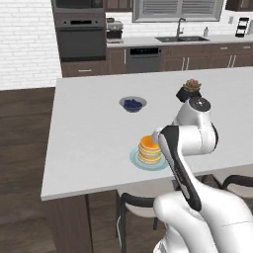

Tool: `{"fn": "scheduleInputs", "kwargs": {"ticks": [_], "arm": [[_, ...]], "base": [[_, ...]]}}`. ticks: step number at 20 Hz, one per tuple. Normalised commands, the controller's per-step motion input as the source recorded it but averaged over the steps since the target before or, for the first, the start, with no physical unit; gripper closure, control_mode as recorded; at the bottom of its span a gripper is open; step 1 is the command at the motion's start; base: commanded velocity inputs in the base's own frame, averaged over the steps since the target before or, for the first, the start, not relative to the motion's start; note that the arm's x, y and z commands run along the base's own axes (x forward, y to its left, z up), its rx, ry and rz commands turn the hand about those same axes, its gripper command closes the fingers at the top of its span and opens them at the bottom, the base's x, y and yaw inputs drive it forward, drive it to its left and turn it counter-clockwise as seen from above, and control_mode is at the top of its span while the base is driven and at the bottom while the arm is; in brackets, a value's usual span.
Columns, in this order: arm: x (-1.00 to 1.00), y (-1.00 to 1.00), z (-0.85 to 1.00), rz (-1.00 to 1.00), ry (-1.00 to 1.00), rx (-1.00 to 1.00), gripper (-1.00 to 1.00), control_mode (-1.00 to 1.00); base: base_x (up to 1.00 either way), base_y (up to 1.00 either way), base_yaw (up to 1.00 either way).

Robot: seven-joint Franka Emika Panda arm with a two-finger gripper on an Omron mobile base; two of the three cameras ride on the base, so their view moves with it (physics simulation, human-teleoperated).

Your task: Take the strawberry from the fridge and place it on top of the pancake, located on the dining counter.

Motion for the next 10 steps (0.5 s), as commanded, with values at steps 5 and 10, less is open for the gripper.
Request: {"fn": "scheduleInputs", "kwargs": {"ticks": [5,10], "arm": [[0.89,0.12,-0.33,0.0,0.34,-0.04,1.0,-1.0],[0.79,0.02,-0.48,0.0,0.24,-0.01,1.0,-1.0]], "base": [[0.0,0.0,0.0],[0.0,0.0,0.0]]}}
